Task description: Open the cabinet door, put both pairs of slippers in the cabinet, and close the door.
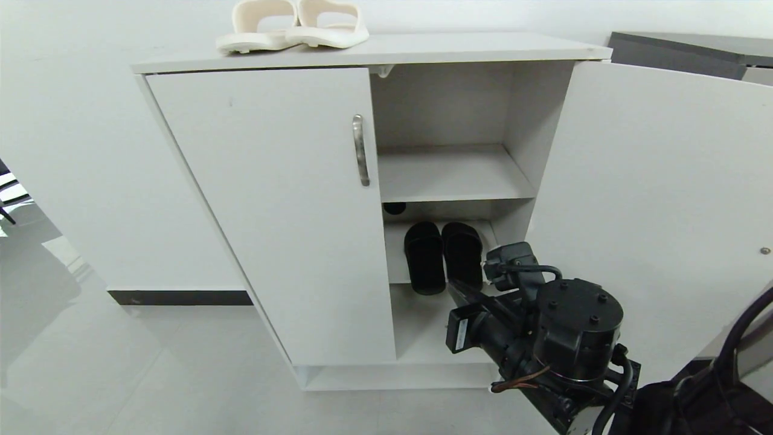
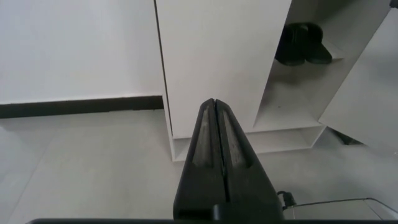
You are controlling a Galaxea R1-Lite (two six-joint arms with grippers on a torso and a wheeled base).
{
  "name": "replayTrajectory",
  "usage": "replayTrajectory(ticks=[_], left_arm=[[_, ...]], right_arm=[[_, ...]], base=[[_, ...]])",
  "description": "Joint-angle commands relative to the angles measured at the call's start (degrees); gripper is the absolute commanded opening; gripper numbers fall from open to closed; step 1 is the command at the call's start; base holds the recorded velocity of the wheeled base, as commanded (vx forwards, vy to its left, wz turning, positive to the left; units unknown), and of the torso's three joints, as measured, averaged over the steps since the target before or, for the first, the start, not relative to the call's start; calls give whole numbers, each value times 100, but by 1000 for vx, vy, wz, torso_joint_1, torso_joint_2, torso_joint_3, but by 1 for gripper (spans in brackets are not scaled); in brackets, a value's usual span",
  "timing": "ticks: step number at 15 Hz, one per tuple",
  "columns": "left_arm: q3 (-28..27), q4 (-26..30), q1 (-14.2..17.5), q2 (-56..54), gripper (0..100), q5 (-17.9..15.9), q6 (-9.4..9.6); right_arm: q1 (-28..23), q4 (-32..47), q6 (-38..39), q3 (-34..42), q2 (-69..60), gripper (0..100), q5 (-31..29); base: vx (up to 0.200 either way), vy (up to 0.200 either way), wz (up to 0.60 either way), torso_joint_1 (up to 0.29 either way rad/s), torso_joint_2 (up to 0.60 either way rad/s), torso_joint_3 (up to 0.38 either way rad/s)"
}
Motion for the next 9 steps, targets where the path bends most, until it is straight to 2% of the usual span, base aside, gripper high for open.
replayTrajectory(ticks=[1, 6, 8, 9], left_arm=[[-1, 2, 7, 7, 0, 1, 2], [7, 2, 7, 7, 0, -8, 90], [7, 2, 7, 7, 0, -8, 134], [7, 2, 7, 7, 0, -8, 134]], right_arm=[[27, -4, 4, 15, 18, 0, 12], [44, -13, 13, 129, -8, 0, 161], [159, -22, 347, 402, -201, 0, 733], [167, -13, 523, 542, -403, 0, 1216]], base=[[0, 0, 0, -7, 2, 198], [0, 0, 0, 0, -1, 181], [0, 0, 0, 6, 1, 25], [0, 0, 0, 0, 0, 0]])
